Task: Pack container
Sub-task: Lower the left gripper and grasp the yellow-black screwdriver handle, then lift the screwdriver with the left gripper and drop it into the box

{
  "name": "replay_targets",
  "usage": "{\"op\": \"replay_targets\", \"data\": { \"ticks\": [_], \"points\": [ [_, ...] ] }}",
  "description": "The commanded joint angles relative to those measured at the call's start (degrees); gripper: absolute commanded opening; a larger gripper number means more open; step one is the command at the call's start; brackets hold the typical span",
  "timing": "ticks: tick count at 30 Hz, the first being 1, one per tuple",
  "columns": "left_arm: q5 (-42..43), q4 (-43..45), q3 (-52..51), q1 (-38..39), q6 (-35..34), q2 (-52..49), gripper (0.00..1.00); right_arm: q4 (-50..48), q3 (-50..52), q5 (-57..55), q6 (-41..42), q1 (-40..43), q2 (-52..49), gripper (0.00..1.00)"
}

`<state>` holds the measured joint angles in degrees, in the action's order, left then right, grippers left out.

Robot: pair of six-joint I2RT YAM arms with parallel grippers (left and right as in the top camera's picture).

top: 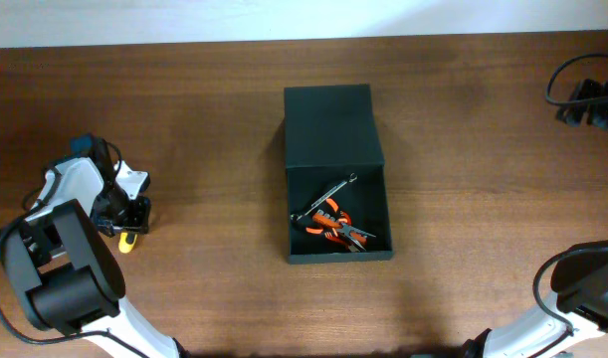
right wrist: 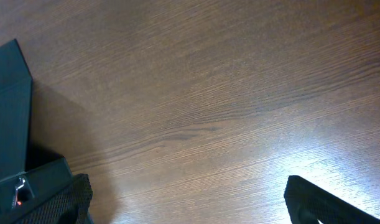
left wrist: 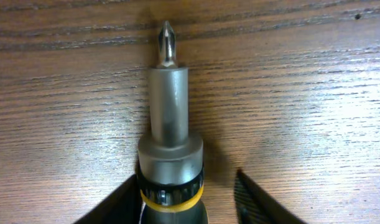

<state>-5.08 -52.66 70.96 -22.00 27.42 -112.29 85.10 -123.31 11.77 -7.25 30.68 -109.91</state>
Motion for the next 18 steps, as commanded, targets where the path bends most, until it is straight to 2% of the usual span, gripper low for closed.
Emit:
{"op": "replay_targets", "data": {
  "ticks": [1,10,14,16,18],
  "points": [
    [-2.2,0.8,-1.6,-0.5,0.3,-0.9,0.42,0.0,0.3,0.7,0.5,0.0,-0.1,0.99],
    [-1.1,0.9,-1.6,-0.5,0.3,-0.9,0.37,0.2,0.3,0.7,0.5,0.0,-0.1,0.99],
    [-0.3,0.9,-1.6,-0.5,0.3,-0.9,0.32,0.2,0.3,0.7,0.5,0.0,-0.1,0.99],
    [-0.3,0.9,-1.6,-0.5,0.3,-0.9,0.24,0.2,0.3,0.7,0.5,0.0,-0.1,0.99],
    [-0.1,0.9,-1.6,-0.5,0.3,-0.9,0.22,0.2,0.3,0.7,0.5,0.0,-0.1,0.99]
  ]
}}
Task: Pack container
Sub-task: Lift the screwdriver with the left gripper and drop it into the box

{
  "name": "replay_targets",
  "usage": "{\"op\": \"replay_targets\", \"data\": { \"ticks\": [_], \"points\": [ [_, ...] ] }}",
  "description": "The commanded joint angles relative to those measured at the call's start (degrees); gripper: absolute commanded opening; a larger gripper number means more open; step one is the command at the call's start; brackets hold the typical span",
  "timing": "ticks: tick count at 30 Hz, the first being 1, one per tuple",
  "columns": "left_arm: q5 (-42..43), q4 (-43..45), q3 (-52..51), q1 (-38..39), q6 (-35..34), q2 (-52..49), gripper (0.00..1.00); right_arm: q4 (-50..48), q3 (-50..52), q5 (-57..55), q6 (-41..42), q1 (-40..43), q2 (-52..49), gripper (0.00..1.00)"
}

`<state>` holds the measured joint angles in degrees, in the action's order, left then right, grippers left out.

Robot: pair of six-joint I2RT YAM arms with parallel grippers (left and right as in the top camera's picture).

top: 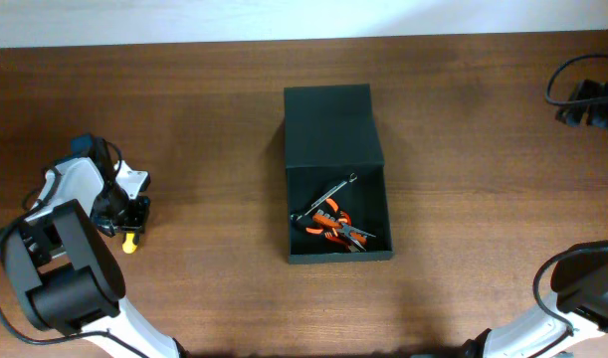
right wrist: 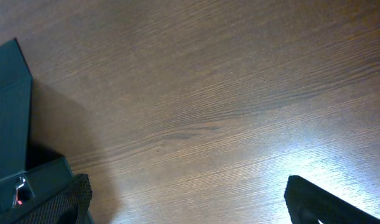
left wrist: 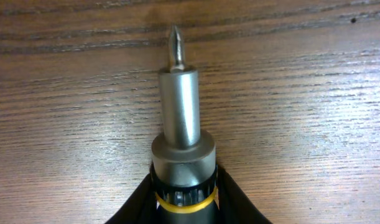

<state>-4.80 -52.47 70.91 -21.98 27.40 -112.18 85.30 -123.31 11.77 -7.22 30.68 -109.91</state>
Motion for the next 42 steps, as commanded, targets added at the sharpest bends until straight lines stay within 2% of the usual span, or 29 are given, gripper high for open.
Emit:
{"op": "replay_targets", "data": {
  "ticks": [1,5,11,17,22,30,34,42],
  "points": [
    [0.0,0.7,-1.6,-0.6,0.3,-1.0,0.22,0.0,0.3,0.7,0.4,0.0,-0.1,0.99],
    [1.2,1.0,-1.6,-0.4,0.3,-1.0,0.21,0.0,0.3,0.7,0.4,0.0,-0.1,0.99],
    [1.6,1.1,-1.5,0.3,0.3,-1.0,0.15,0.0,0.3,0.7,0.4,0.0,-0.1,0.99],
    [2.7,0.7,-0.9,1.6,0.3,-1.0,0.02,0.0,0.3,0.7,0.4,0.0,-0.1,0.99],
    [5.2,-2.0,1.9,3.1,0.3,-0.9,0.02,0.0,0.3,0.7,0.4,0.0,-0.1,0.99],
    [12.4,-14.3,16.4,5.4,0.3,-0.9,0.02,0.0,0.3,0.7,0.4,0.0,-0.1,0.99],
    [12.6,-21.5,26.7,7.7,-2.5,-0.9,0.02,0.0,0.3,0.7,0.5,0.0,-0.1,0.99],
    [12.5,-29.6,45.6,19.4,-2.5,-0.9,0.02,0.0,0.3,0.7,0.5,0.0,-0.1,0.99]
  ]
}}
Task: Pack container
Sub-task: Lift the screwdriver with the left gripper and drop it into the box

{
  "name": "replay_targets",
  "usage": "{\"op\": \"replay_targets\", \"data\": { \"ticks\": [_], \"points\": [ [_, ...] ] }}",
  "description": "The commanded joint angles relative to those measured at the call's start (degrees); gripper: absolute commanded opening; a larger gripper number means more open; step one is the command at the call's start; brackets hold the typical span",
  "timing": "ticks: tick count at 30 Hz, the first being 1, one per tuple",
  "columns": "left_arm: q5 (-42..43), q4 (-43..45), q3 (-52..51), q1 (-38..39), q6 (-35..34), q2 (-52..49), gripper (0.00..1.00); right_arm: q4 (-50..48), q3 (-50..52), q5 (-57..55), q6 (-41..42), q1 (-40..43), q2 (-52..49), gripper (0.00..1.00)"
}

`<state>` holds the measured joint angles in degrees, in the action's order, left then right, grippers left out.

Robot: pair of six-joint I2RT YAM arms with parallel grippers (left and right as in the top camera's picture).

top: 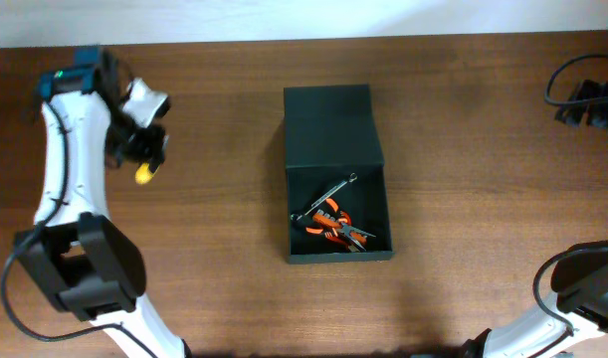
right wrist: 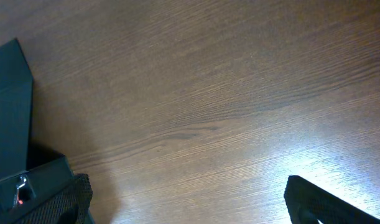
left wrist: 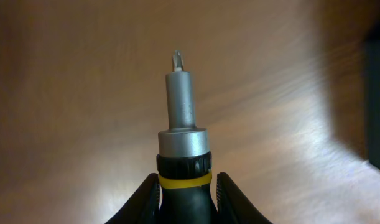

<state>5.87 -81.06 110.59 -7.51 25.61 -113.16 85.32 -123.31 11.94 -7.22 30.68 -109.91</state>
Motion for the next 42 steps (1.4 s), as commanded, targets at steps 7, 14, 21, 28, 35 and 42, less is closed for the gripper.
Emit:
{"op": "replay_targets", "data": {
  "ticks": [7,14,21,28,35,42],
  "points": [
    [-2.6,-1.2,14.6,20.3,2.8,0.0,0.02,0.2,0.3,0.5,0.5,0.0,-0.1,0.99],
    [-2.1,2.1,14.3,33.4,14.1,-0.2,0.02,0.2,0.3,0.5,0.5,0.0,-0.1,0.99],
    [-0.7,3.4,13.9,40.7,17.9,-2.9,0.02,0.2,0.3,0.5,0.5,0.0,-0.1,0.99],
    [-0.1,2.9,13.9,43.0,17.1,-10.5,0.02,0.2,0.3,0.5,0.5,0.0,-0.1,0.99],
    [4.9,1.9,13.9,43.1,16.9,-15.7,0.02,0.2,0.3,0.5,0.5,0.0,-0.1,0.99],
    [1.6,1.7,13.9,43.1,16.0,-15.9,0.02,-0.1,0.3,0.5,0.5,0.0,-0.1,0.99]
  ]
}}
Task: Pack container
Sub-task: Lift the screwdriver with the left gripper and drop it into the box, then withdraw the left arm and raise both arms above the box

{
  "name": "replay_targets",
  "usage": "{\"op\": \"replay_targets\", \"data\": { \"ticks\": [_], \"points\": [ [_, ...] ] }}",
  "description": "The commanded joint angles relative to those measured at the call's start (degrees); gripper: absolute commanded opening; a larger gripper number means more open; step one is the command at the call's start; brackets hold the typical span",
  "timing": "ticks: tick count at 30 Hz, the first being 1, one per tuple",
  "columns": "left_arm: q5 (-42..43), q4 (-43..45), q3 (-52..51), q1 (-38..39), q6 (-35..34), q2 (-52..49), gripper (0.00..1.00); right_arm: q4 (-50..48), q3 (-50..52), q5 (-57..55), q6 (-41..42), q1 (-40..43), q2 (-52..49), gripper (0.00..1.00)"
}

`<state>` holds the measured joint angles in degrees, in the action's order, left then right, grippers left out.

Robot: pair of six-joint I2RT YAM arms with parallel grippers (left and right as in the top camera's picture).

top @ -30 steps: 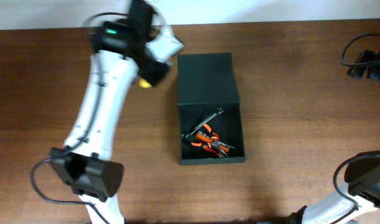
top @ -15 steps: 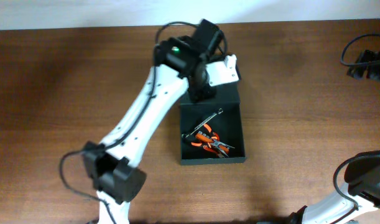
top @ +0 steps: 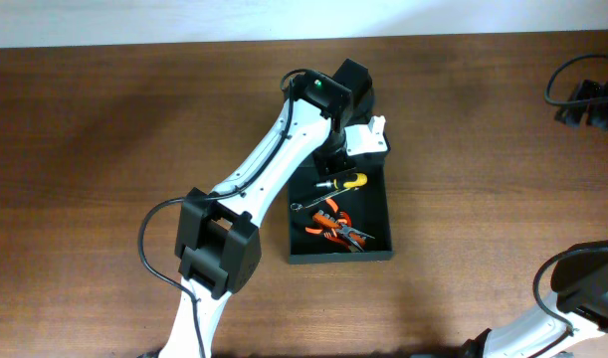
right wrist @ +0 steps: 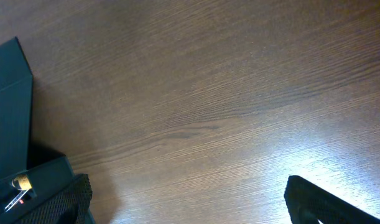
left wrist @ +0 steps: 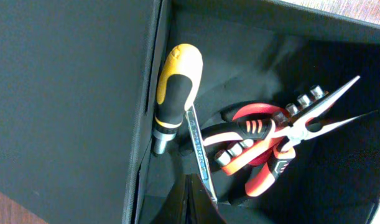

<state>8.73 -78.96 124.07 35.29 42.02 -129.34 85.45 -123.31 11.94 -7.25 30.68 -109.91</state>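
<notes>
The dark green box [top: 391,227] lies open in the middle of the table, its lid flap [left wrist: 65,93] folded back. Inside lie a yellow-and-black screwdriver [left wrist: 174,87] against the wall by the flap, a steel wrench [left wrist: 199,149] and orange pliers [left wrist: 264,140]. The screwdriver [top: 345,182] also shows from overhead, free of any fingers. My left gripper [left wrist: 191,202] hovers over the box's flap end, shut and empty. Off to the right, my right gripper [right wrist: 190,199] is open over bare wood, with a box corner [right wrist: 9,112] at its left.
Black cables and a plug [top: 582,94] lie at the table's far right edge. The left arm [top: 274,169] stretches diagonally from the near left across the box's flap. The right arm's base [top: 582,288] sits at the near right corner.
My left gripper held the screwdriver above the far left of the table. Now the screwdriver lies in the box and the gripper is shut, empty, above it. The right arm has not moved.
The left gripper stood open around the screwdriver on the table at the left. Then it was shut on the handle, then it held the tool above the far left. Now the tool rests in the box beside the wrench and pliers.
</notes>
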Motion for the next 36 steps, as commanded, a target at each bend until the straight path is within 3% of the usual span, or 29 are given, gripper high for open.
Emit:
{"op": "replay_targets", "data": {
  "ticks": [1,5,7,8,9,10,12,15,16,17,20,21,22,24,32,36],
  "points": [
    [-2.4,-0.7,0.4,0.3,-0.6,0.3,0.02,-0.2,0.3,0.5,0.5,0.0,-0.1,0.99],
    [-5.2,-1.1,0.4,-0.2,-2.1,2.0,0.02,-0.2,0.3,1.5,0.5,0.0,-0.1,0.99],
    [-7.6,-1.0,0.4,-0.8,-3.1,3.6,0.07,-0.2,0.3,4.1,0.5,0.0,-0.1,0.99],
    [-9.1,-0.8,0.5,-1.4,-4.2,4.8,0.13,-0.2,0.3,6.0,0.5,0.0,-0.1,0.99],
    [-10.2,-0.5,0.5,-2.1,-5.7,6.1,0.3,-0.2,0.3,8.4,0.4,0.0,-0.1,0.99],
    [-10.3,-0.4,0.5,-3.1,-6.6,7.5,0.39,-0.1,0.3,11.3,-0.4,-0.1,-0.1,0.99],
    [-10.0,-0.3,0.5,-5.2,-8.6,10.3,0.43,1.1,0.3,18.0,-5.0,-0.7,-0.1,0.99],
    [-10.0,-0.2,0.5,-9.0,-12.8,14.8,0.67,5.0,0.3,26.9,-12.7,-2.9,-0.1,0.99],
    [-9.5,-0.1,0.5,-10.5,-14.1,16.3,0.68,5.9,0.3,28.0,-13.6,-3.8,-0.1,0.97],
    [-8.5,-0.1,0.5,-12.0,-14.8,17.6,0.68,6.6,0.3,28.1,-13.7,-4.9,-0.1,0.9],
    [-2.9,-0.2,0.5,-16.8,-16.2,20.6,0.66,8.3,0.3,28.1,-13.7,-8.6,-0.1,0.36],
    [-1.0,-0.3,0.5,-18.4,-17.3,21.1,0.6,8.7,0.3,28.0,-13.7,-9.7,-0.1,0.22],
    [0.8,-0.3,0.5,-20.1,-18.6,21.2,0.5,8.7,0.3,27.9,-13.7,-11.1,-0.1,0.15],
    [4.3,-0.4,0.4,-23.1,-21.2,21.2,0.37,8.6,0.3,27.9,-13.7,-13.6,-0.1,0.15],
    [21.1,1.5,-2.2,-31.5,-23.4,16.4,0.04,8.0,0.3,26.8,-10.7,-18.7,-4.8,0.04],
    [23.6,0.9,-2.2,-31.7,-23.4,12.1,0.02,8.3,0.3,26.8,-10.6,-19.4,-10.1,0.04]
  ]
}}
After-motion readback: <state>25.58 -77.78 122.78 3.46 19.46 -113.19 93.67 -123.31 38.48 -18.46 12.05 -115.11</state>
